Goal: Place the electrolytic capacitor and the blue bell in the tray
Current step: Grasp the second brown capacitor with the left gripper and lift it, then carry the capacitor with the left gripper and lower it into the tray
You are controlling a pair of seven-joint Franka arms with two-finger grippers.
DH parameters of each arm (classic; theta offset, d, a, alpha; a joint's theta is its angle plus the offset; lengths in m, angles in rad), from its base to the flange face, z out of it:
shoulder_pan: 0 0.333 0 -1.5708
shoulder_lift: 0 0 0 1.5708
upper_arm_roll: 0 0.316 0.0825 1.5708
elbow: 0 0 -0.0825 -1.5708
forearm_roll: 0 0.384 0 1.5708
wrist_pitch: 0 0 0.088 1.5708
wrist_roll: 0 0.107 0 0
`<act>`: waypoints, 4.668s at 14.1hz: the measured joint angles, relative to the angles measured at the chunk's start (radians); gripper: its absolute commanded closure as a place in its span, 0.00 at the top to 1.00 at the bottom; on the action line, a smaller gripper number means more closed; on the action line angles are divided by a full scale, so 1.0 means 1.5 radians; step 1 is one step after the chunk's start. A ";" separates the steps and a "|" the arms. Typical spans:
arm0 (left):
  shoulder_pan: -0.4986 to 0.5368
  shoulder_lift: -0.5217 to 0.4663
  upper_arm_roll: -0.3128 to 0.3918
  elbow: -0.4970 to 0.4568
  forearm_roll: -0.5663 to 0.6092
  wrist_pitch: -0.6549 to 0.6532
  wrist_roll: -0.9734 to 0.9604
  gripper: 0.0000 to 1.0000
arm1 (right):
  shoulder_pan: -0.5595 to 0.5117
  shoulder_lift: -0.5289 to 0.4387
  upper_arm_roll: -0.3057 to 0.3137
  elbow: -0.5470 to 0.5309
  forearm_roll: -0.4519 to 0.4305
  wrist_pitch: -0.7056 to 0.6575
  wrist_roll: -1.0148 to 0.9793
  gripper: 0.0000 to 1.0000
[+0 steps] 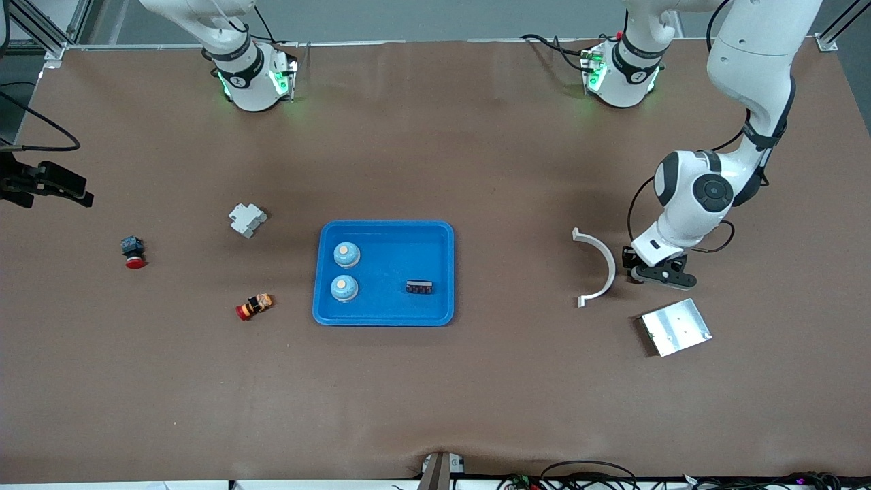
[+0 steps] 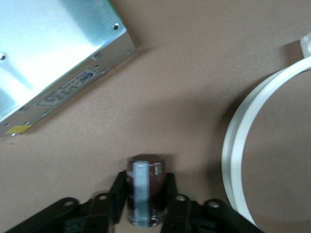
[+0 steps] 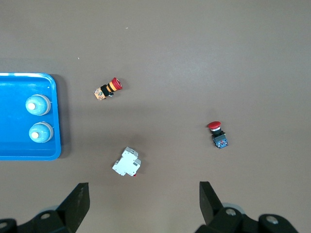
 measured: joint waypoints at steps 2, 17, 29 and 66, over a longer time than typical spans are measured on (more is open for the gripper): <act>0.000 0.000 0.000 0.000 0.000 0.000 0.002 0.00 | 0.000 0.000 0.000 0.000 0.000 0.000 0.000 1.00; -0.001 -0.056 -0.041 0.126 -0.007 -0.219 -0.485 0.00 | 0.010 -0.002 -0.007 0.056 -0.001 -0.030 -0.003 1.00; -0.122 -0.048 -0.173 0.290 -0.011 -0.400 -1.197 0.00 | 0.010 -0.002 -0.010 0.057 0.000 -0.041 -0.021 1.00; -0.462 0.294 -0.093 0.636 0.114 -0.444 -1.768 0.00 | -0.008 -0.002 -0.006 0.065 0.030 -0.037 -0.021 1.00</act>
